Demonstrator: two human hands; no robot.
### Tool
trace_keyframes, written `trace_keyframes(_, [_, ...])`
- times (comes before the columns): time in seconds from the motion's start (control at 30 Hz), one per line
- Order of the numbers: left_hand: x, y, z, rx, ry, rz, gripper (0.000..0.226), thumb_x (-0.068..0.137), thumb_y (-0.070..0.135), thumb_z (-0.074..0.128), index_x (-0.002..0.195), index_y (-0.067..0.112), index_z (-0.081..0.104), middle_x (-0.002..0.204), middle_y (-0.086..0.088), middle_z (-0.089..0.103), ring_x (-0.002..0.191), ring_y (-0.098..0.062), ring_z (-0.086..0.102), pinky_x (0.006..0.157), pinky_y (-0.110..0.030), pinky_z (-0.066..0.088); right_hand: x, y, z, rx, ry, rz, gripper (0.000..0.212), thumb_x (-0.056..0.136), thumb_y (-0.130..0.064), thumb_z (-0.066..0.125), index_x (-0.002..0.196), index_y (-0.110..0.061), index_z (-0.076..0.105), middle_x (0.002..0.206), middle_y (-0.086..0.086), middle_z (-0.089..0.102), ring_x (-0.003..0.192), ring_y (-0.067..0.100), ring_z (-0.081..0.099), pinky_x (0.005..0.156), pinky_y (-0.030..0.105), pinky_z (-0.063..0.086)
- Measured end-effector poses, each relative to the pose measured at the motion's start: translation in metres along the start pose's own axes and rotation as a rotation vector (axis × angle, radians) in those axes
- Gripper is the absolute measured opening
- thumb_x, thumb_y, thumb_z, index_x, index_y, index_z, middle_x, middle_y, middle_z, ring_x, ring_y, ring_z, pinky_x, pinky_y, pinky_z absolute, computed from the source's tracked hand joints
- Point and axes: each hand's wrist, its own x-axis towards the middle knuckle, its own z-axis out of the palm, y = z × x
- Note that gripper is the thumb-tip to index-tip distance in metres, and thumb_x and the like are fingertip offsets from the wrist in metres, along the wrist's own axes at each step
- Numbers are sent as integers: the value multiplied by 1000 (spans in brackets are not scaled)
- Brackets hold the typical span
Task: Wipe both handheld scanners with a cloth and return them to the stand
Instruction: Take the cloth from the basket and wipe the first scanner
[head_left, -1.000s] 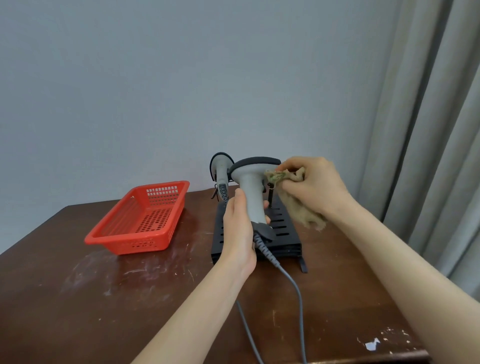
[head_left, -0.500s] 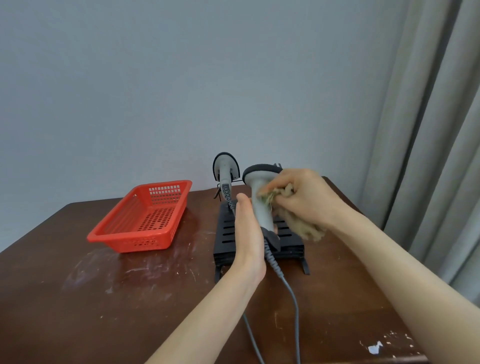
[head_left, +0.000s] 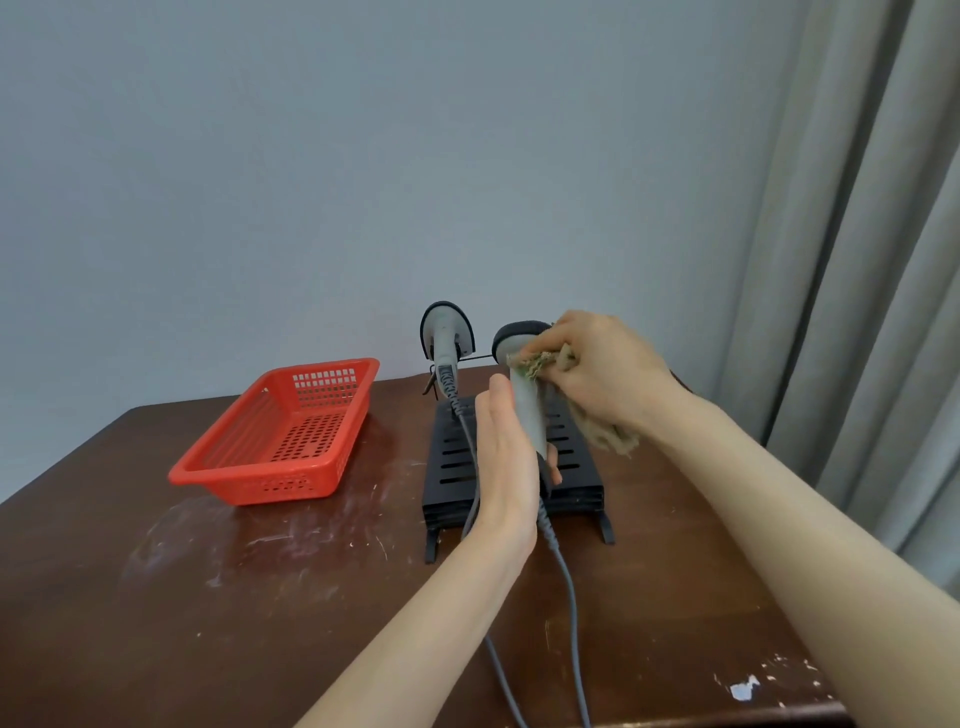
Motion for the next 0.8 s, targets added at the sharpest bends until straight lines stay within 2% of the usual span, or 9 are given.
trace_keyframes(0.07, [2,0,0,8,11,-6,52,95,59,25,112,18,53,87,-14,52,49,-17,44,50,-31,40,2,1,2,-17,9,2,39,91,-10,48,105,-39,69,111,-9,59,97,18,57,72,29,44])
trace_keyframes(0.13, [3,0,-1,-6,8,-19,58,93,62,25,113,15,53,88,-14,54,51,-18,45,52,-32,41,-3,-2,1,-58,-113,-63,37,92,-10,49,105,-39,69,107,-15,53,97,16,56,75,31,46])
trace_keyframes(0.23, [3,-1,-4,-29,23,-36,68,87,68,26,116,14,55,88,-9,58,70,-20,52,73,-43,51,-15,-9,-3,-17,-348,-123,38,88,-7,53,104,-37,70,97,-23,49,94,10,56,85,36,49])
trace_keyframes(0.3, [-1,2,-4,-66,28,-41,60,91,64,25,109,16,58,81,-8,58,64,-21,50,64,-38,48,-16,-9,-6,35,-401,-109,34,87,-10,58,97,-39,70,95,-21,55,93,11,58,89,37,49])
trace_keyframes(0.37, [-5,7,-2,-85,19,-42,51,95,58,24,97,20,59,69,-5,57,50,-18,43,50,-31,37,-8,-5,-4,51,-282,-73,34,89,-13,57,91,-45,69,98,-11,60,93,17,60,83,37,51])
trace_keyframes(0.5, [-4,12,1,-105,13,-57,47,95,57,28,98,23,60,66,-5,57,48,-17,45,47,-29,36,8,2,4,-2,26,32,33,93,-13,50,103,-39,69,106,-11,54,98,18,56,75,31,44])
trace_keyframes(0.6, [-1,17,-4,-186,8,-113,55,93,61,32,89,17,64,65,-8,58,50,-18,46,45,-27,36,-4,-3,7,36,-125,-105,40,88,-6,53,98,-41,70,101,-16,53,94,15,58,79,35,48])
trace_keyframes(0.7, [4,19,-12,-262,35,-157,56,92,63,33,94,17,65,67,-2,65,57,-16,57,52,-27,41,-17,-8,6,202,-287,-192,34,84,-4,62,97,-33,73,94,-17,58,87,11,62,85,36,50])
trace_keyframes(0.8, [2,21,-12,-313,31,-193,53,91,61,37,98,16,63,67,-2,64,53,-14,55,48,-25,41,-11,-1,10,213,-122,-98,26,86,-10,61,95,-31,74,90,-16,59,87,9,60,84,33,49])
